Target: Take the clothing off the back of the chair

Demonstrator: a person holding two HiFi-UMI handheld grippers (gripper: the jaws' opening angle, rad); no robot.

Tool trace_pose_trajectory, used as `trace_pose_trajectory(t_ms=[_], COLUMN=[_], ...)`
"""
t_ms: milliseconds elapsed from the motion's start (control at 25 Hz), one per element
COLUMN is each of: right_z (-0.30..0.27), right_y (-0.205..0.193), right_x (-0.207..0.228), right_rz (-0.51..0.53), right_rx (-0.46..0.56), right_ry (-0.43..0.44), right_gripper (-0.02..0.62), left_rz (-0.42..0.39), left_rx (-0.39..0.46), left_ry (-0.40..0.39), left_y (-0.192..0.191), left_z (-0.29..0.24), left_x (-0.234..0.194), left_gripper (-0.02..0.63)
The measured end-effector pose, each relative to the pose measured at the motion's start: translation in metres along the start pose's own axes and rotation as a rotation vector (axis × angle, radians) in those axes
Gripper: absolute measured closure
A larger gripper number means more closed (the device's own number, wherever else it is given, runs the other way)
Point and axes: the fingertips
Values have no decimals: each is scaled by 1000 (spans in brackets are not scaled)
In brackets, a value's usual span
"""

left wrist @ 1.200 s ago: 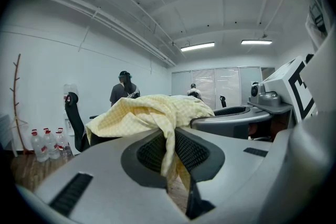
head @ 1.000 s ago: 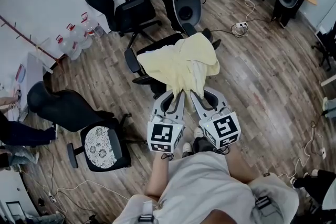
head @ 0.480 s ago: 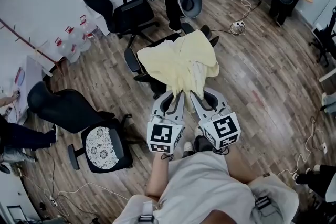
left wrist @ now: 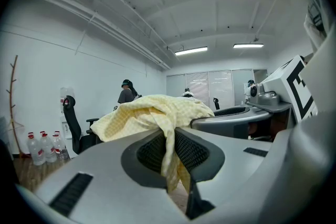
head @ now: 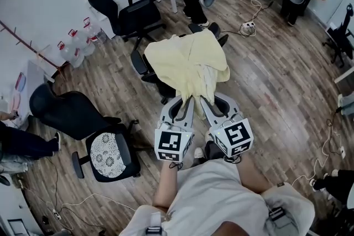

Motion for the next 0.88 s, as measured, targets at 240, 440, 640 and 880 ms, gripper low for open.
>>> trace_pose_trajectory(t_ms=[240, 440, 640, 880], right_z=[13, 24, 29, 42], right_y=[1, 3, 7, 4], right_x=[-9, -13, -14, -17], right_rz=[2, 3, -3, -5], right_rx=[2, 5, 7, 9], right_ry=[-5, -7, -12, -6], right_gripper=[517, 517, 517, 517], left_rz=[-1, -2, -8, -4], left_rx=[4, 13, 14, 18], left_ry=[-6, -14, -21, -20], left_y=[-1, 1, 5, 3], left_z=[14, 22, 26, 34], left_x=[9, 17, 21, 33], left_gripper=[545, 545, 545, 545])
Point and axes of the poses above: the fingertips, and each gripper's own axes: z backward along the fingers, x to its right, y out of its top, and after that the axes turned 5 degrees about z, right-handed
